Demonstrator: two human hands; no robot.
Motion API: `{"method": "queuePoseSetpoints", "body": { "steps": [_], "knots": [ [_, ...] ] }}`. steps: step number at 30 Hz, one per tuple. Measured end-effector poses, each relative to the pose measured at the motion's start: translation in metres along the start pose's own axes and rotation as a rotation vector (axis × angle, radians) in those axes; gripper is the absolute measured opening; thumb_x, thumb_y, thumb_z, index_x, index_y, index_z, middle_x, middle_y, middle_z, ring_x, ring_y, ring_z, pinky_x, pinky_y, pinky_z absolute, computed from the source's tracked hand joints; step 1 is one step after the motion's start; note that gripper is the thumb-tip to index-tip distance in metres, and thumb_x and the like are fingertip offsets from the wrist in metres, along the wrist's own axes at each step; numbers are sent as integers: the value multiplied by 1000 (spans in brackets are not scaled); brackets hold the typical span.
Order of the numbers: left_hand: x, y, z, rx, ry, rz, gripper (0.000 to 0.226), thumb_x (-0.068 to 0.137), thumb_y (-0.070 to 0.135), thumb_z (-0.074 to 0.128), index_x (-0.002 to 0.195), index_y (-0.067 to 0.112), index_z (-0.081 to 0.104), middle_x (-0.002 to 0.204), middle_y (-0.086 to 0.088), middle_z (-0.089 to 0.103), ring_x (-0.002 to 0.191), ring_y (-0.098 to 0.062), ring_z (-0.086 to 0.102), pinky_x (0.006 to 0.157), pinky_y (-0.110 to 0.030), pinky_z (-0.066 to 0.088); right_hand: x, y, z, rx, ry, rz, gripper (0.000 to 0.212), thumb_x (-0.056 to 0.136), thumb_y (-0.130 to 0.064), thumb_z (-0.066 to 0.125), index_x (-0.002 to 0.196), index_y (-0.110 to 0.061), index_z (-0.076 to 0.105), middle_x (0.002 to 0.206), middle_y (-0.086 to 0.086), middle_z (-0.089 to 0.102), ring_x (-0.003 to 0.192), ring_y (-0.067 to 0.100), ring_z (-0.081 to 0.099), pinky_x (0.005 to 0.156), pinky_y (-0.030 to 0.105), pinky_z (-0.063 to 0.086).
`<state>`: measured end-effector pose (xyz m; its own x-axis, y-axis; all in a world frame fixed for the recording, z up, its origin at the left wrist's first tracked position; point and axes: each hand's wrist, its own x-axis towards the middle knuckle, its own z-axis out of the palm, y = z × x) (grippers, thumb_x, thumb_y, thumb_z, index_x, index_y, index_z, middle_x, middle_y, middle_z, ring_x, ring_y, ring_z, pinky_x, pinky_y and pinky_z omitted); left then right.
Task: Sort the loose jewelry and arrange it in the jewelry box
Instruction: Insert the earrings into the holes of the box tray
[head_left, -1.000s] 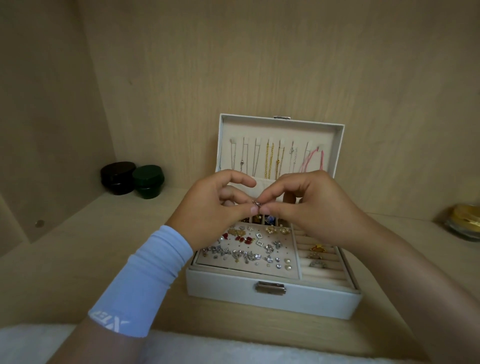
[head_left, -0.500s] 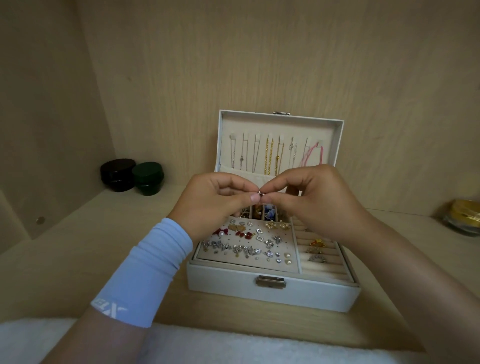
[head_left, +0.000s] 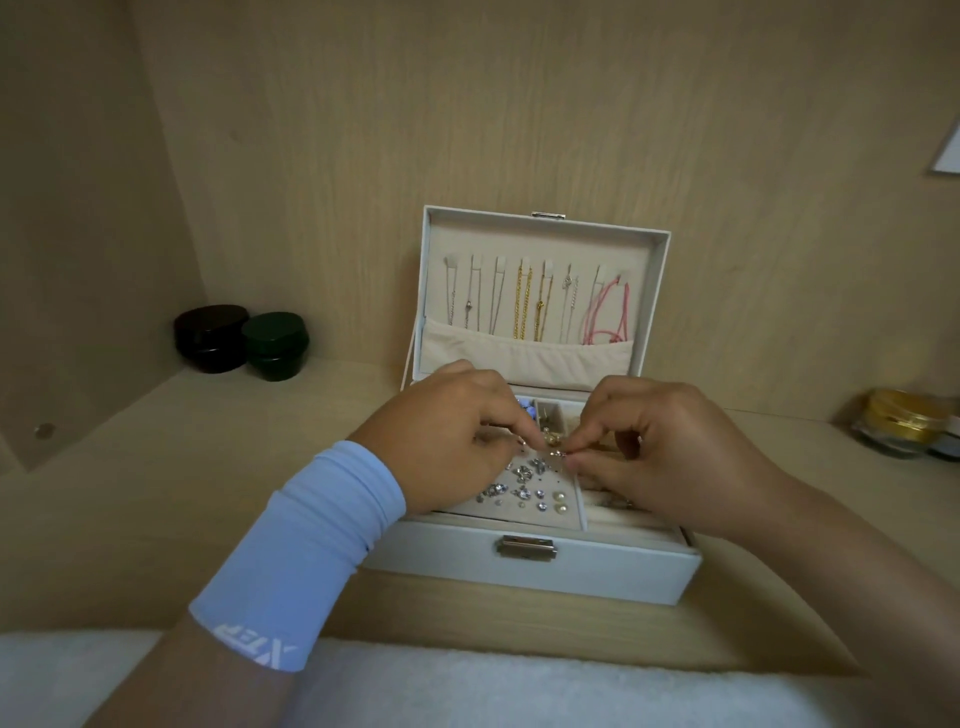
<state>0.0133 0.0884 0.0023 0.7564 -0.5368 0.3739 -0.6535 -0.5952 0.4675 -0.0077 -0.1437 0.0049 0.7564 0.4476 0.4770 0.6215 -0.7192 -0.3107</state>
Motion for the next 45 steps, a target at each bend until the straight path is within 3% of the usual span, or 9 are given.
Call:
{"method": "queuePoseSetpoints", "body": {
  "steps": [7, 15, 21, 26, 29, 32, 35, 38, 45],
  "knots": [
    [0, -2, 3, 78, -17, 11, 33, 89, 16, 62, 97, 45, 75, 101, 23, 58, 105, -5, 43, 100, -28, 38, 2, -6, 5, -46, -31, -79, 6, 78, -38, 79, 81, -34, 77, 80, -19, 63, 66, -1, 58, 57, 31, 51],
    [0, -2, 5, 51, -27, -3, 29, 89, 20, 63, 95, 47, 75, 101, 21, 58, 105, -7, 44, 100, -32, 39, 2, -2, -1, -89, -105, -84, 6, 77, -31, 83, 78, -32, 77, 77, -20, 62, 68, 2, 61, 59, 32, 53],
    [0, -3, 6, 65, -33, -7, 27, 90, 21, 62, 97, 43, 75, 102, 20, 58, 105, -7, 43, 99, -34, 40, 2, -9, -9, -151, -241, -93, 6, 85, -34, 73, 88, -37, 78, 83, -25, 61, 78, -2, 60, 64, 22, 48],
    [1, -4, 7, 54, -18, 8, 28, 88, 21, 63, 97, 46, 73, 102, 20, 58, 105, -7, 44, 98, -34, 41, 7, -4, -13, 24, -264, 30, 12, 90, -27, 66, 90, -33, 77, 88, -19, 64, 80, 8, 62, 73, 32, 51],
    [2, 1, 7, 4, 13, 14, 26, 88, 20, 64, 97, 44, 71, 99, 23, 58, 105, -4, 45, 98, -32, 41, 6, -3, -30, 177, -140, 136, 14, 91, -23, 67, 87, -33, 77, 88, -14, 67, 68, 14, 58, 68, 31, 49],
    [9, 15, 9, -36, 56, 14, 20, 89, 23, 65, 98, 40, 72, 96, 22, 60, 101, -2, 49, 94, -32, 43, -2, 8, -62, 153, -64, 242, 12, 92, -26, 66, 88, -32, 76, 81, -21, 68, 58, 12, 52, 59, 24, 45],
    [24, 41, 16, -22, 35, 40, 16, 90, 27, 63, 97, 39, 72, 93, 20, 62, 95, -4, 54, 90, -31, 46, -23, 29, -87, 6, -189, 372, 8, 92, -25, 69, 91, -30, 76, 67, -26, 64, 53, -3, 53, 55, 9, 38],
    [44, 75, 32, -37, -20, 59, 14, 89, 26, 64, 92, 37, 73, 91, 20, 63, 86, -4, 58, 86, -31, 49, -53, 51, -94, -132, -375, 477, 14, 89, -23, 73, 96, -35, 77, 90, -20, 71, 69, -20, 54, 62, 2, 38],
    [87, 119, 85, 163, -187, 101, 13, 88, 29, 64, 95, 33, 73, 90, 18, 62, 78, -1, 48, 79, -22, 42, -87, 80, -78, 1, -417, 560, 21, 77, -23, 83, 95, -33, 79, 78, -21, 72, 71, -14, 60, 65, 5, 39]
  ]
}}
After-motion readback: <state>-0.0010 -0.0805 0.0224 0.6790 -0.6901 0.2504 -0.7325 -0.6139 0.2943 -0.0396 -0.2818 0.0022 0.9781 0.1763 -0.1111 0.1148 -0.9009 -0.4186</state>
